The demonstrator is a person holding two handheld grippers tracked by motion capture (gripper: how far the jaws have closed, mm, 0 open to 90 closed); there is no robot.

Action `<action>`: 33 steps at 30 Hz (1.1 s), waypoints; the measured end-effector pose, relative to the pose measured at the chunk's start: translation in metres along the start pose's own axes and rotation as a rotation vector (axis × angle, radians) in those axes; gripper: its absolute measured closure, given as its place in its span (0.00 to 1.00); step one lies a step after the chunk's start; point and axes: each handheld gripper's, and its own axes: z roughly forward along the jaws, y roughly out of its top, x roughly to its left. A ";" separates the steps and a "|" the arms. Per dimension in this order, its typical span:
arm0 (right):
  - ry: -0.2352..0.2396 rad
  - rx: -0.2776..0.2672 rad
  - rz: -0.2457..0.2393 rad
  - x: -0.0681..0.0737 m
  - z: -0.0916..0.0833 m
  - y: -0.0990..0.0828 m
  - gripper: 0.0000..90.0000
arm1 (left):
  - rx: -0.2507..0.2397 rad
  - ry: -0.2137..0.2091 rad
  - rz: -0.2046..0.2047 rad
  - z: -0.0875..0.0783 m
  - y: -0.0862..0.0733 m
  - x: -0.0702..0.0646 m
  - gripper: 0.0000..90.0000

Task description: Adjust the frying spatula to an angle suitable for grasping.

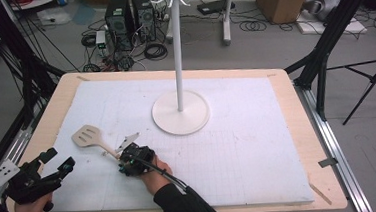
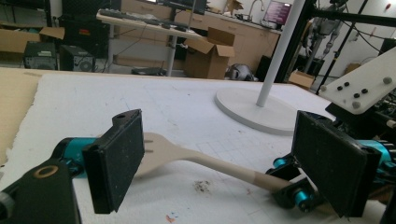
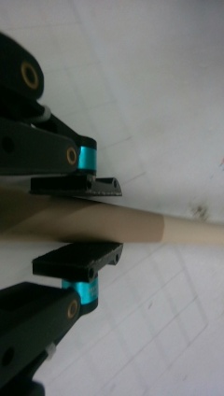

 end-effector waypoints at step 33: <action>0.277 0.025 -0.176 -0.080 -0.110 -0.091 0.78 | 0.090 -0.157 0.038 0.017 -0.003 -0.016 0.22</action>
